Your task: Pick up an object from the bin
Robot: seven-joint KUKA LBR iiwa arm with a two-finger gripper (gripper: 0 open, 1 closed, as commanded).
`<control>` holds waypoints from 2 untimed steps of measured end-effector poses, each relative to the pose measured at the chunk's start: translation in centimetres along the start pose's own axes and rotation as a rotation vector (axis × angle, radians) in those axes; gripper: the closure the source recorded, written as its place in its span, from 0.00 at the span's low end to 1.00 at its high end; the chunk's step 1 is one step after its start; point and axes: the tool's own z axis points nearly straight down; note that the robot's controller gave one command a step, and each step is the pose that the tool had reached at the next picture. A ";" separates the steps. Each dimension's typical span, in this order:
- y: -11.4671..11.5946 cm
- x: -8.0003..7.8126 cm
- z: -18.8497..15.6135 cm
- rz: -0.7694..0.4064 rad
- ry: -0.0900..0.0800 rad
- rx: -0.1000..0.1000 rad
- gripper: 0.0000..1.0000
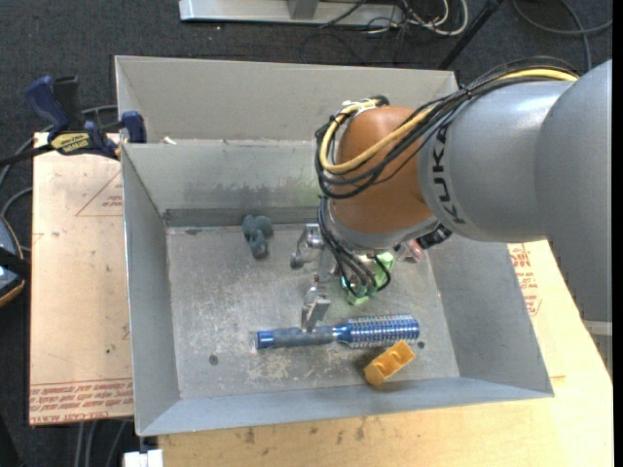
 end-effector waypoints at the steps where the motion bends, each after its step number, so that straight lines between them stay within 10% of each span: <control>1: -4.9 7.0 5.6 0.054 -0.009 -0.003 0.00; 2: -4.8 6.7 5.4 0.050 -0.013 -0.003 1.00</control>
Offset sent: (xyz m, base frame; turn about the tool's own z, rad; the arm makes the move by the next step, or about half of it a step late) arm -0.0709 -0.0494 -0.0576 0.0485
